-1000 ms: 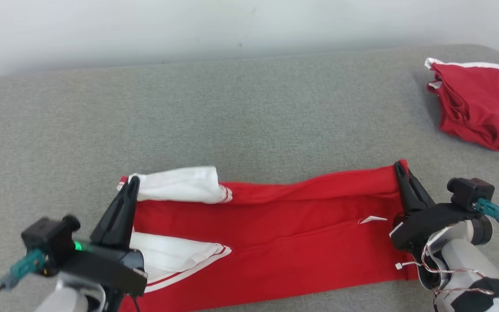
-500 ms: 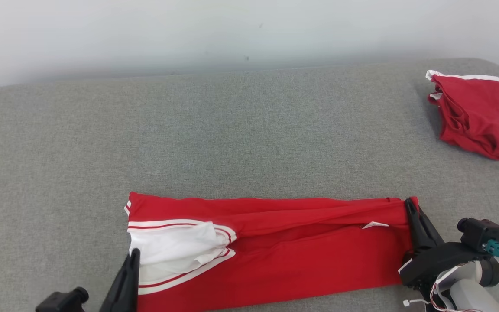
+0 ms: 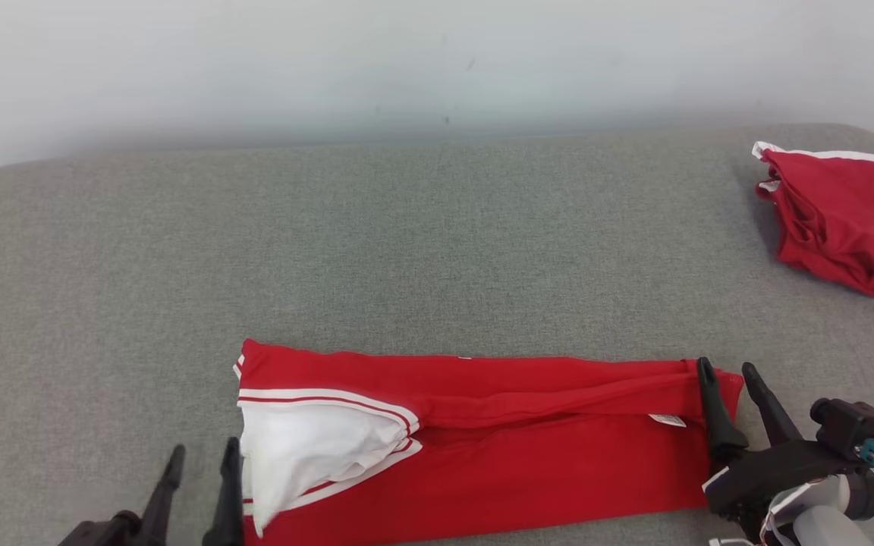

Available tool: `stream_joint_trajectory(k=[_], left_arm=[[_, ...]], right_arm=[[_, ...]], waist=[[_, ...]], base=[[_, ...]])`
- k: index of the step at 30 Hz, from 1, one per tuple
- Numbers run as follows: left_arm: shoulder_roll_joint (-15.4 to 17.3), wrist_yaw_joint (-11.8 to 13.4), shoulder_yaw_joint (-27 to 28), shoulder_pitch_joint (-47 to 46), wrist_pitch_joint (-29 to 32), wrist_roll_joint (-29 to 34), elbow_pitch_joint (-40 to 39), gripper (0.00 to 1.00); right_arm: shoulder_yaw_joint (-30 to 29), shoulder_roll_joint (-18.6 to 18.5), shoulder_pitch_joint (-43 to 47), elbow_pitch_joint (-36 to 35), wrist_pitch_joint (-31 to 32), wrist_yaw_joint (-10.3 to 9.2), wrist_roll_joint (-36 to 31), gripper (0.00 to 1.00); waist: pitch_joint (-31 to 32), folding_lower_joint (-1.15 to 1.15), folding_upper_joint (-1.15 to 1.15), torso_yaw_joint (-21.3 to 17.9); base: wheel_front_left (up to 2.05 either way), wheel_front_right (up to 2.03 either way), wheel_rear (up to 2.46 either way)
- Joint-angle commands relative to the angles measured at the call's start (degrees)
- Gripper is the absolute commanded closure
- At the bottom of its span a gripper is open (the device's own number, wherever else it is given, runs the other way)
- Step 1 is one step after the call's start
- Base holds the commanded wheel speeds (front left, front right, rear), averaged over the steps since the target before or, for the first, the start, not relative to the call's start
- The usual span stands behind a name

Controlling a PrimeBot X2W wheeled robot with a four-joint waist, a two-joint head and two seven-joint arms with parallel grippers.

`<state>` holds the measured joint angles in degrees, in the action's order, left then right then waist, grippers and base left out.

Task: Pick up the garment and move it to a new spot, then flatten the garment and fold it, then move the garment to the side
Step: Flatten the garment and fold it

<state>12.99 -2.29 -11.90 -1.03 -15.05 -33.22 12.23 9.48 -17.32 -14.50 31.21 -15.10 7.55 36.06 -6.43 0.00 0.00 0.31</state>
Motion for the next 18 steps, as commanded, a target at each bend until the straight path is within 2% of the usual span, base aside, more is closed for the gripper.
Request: stream_joint_trajectory(k=[1,4,10,18], left_arm=[[-0.8,0.1,1.3,1.2,-0.2,2.0,-0.8,0.0],[-3.2,0.3,5.6,2.3,-0.2,8.2,-3.2,0.0],[-7.7,-0.3,10.8,4.9,-0.2,18.6,-5.8,0.0],[-9.9,-2.1,13.5,6.0,-0.2,22.4,-3.9,0.0]], right_arm=[[-0.1,-0.1,1.0,-0.4,0.0,-0.16,-0.2,0.0],[-0.5,-0.5,1.4,-0.3,0.0,-0.16,-0.6,0.0],[-0.3,0.3,0.3,6.5,1.5,-0.16,-1.5,0.0],[0.3,0.9,-1.7,15.0,2.8,-0.16,-0.5,0.0]], waist=[[0.2,0.0,0.0,0.2],[0.5,0.0,0.0,0.5],[1.4,0.0,0.0,1.6],[1.5,0.0,0.0,2.6]], base=[[0.0,0.0,0.0],[0.0,0.0,0.0],[0.0,0.0,0.0],[0.0,0.0,0.0]])
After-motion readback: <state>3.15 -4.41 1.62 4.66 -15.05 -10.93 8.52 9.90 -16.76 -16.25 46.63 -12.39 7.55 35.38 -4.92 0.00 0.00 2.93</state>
